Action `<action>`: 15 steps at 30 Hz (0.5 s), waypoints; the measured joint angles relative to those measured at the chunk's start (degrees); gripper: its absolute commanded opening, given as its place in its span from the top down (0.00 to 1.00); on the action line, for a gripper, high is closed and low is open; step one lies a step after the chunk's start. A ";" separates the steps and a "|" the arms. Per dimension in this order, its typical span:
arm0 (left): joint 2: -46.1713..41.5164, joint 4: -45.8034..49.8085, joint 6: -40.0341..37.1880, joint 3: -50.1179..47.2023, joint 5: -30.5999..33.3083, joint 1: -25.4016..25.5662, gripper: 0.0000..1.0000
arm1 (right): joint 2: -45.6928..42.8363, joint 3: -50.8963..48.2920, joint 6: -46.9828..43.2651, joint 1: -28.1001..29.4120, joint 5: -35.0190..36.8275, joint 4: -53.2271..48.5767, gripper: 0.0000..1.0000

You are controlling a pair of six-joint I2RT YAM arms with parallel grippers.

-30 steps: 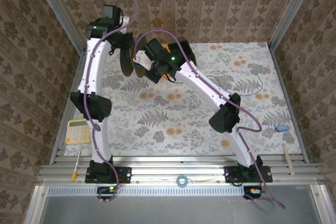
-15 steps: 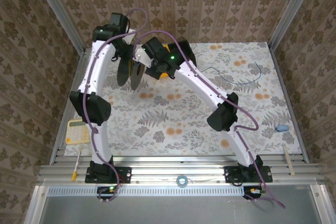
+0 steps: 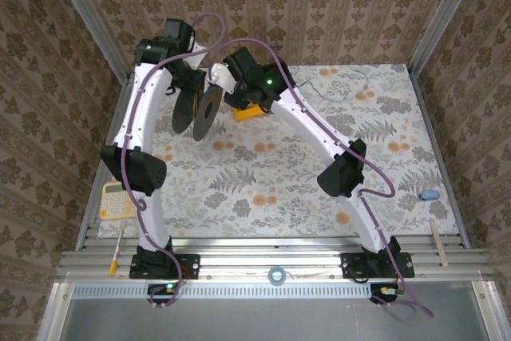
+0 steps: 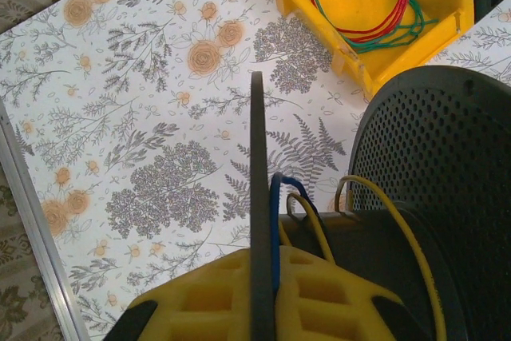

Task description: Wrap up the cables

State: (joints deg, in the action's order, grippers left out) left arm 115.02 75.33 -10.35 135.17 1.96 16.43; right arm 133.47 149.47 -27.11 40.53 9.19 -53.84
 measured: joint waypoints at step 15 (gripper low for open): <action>0.00 2.75 -0.94 2.25 -2.84 -0.20 1.00 | -7.39 -12.70 4.83 -5.53 -8.85 6.14 0.13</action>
State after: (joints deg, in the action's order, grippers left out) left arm 115.02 78.08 -11.29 137.43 -0.89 16.23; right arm 126.08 136.77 -22.28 35.00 0.34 -47.70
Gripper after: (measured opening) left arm 0.100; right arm 0.854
